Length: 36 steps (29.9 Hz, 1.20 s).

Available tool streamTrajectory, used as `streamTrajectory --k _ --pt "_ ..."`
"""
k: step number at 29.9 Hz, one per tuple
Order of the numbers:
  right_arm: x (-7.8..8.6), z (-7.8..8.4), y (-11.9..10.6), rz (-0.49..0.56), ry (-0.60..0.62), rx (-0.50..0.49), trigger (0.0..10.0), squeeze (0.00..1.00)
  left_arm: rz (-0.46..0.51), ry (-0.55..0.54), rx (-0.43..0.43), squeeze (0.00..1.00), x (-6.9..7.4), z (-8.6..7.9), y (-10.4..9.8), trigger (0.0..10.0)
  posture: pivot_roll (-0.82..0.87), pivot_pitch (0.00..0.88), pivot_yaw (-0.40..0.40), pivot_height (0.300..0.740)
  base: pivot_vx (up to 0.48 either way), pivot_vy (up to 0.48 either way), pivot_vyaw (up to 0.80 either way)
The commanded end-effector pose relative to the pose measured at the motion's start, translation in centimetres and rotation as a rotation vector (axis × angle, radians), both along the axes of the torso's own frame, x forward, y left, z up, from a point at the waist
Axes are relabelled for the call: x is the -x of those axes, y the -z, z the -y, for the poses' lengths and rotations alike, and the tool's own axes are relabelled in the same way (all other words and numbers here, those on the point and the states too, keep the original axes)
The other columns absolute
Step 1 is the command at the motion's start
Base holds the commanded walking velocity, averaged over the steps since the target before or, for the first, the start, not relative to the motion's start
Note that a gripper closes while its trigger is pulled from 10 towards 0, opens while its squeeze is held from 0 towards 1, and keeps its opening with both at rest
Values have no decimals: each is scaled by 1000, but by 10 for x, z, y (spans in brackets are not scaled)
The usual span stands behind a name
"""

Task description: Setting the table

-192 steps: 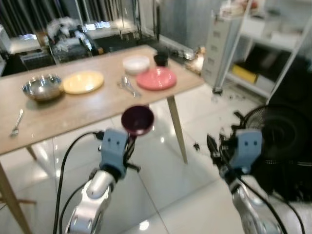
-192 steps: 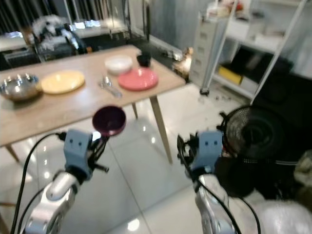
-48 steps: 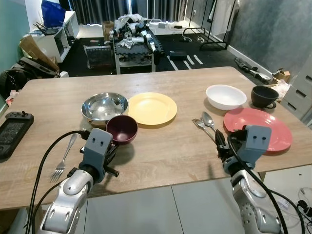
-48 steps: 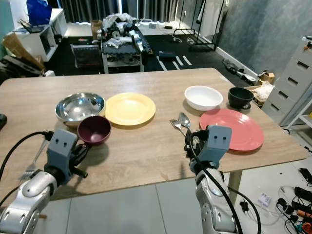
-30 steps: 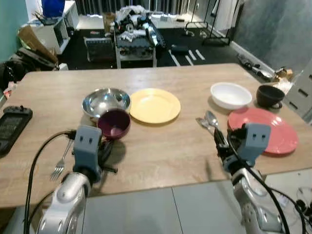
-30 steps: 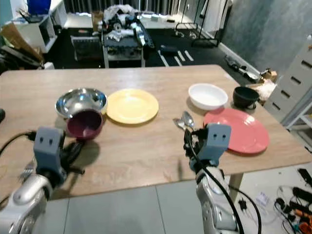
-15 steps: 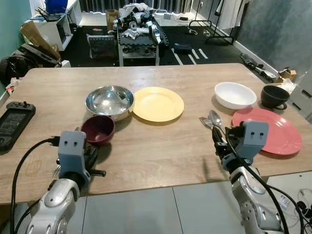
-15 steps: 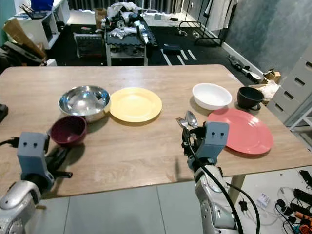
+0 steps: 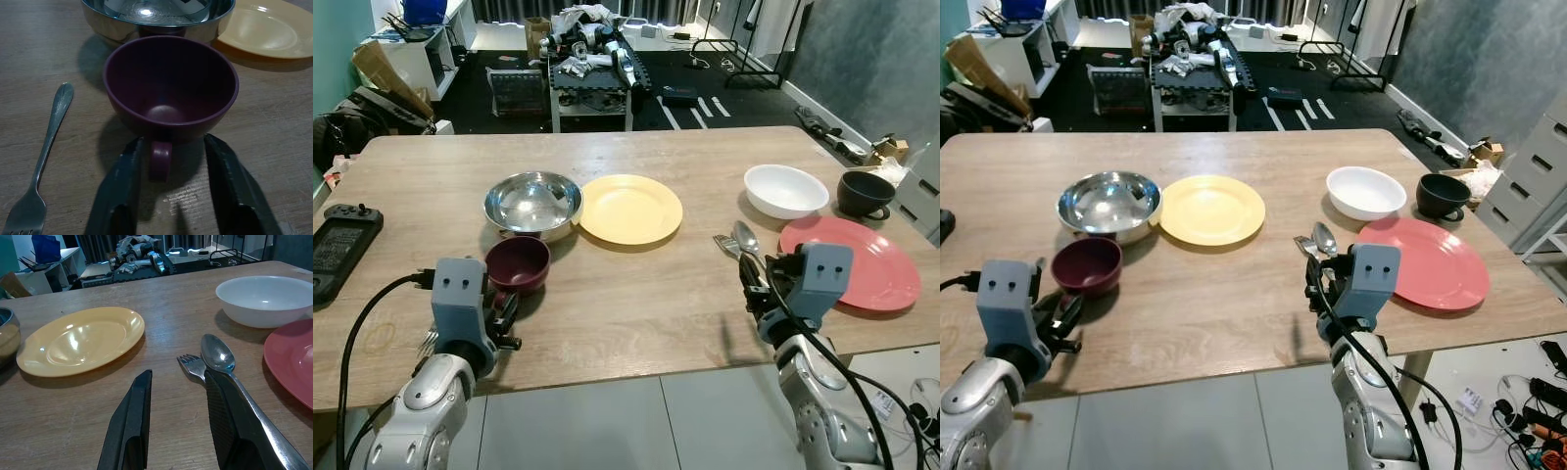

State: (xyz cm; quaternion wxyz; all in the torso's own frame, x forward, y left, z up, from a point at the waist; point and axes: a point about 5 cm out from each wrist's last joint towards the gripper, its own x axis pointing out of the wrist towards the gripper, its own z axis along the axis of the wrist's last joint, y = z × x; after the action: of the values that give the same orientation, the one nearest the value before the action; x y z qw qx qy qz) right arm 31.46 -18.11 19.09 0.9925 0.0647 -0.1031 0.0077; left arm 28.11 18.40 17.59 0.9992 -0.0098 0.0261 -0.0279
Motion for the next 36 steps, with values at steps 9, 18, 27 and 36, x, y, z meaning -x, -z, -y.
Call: streamTrajectory --k 9,18,27,36 --pt "0 1 6 -29 -3 -9 10000 0 99 109 -174 0 16 29 -6 10000 3 140 53 740 0 0 0" --pt "0 -1 7 -27 -11 -13 10000 0 222 -88 -344 0 23 23 -12 10000 7 132 59 740 0 0 0" --pt "-3 0 8 -28 -11 -10 10000 0 102 -404 -137 0 10 -33 -11 10000 18 119 61 740 0 0 0" --pt "-2 1 9 -29 -5 -12 10000 0 -31 -284 -506 0 31 -48 16 10000 28 122 73 740 0 0 0"
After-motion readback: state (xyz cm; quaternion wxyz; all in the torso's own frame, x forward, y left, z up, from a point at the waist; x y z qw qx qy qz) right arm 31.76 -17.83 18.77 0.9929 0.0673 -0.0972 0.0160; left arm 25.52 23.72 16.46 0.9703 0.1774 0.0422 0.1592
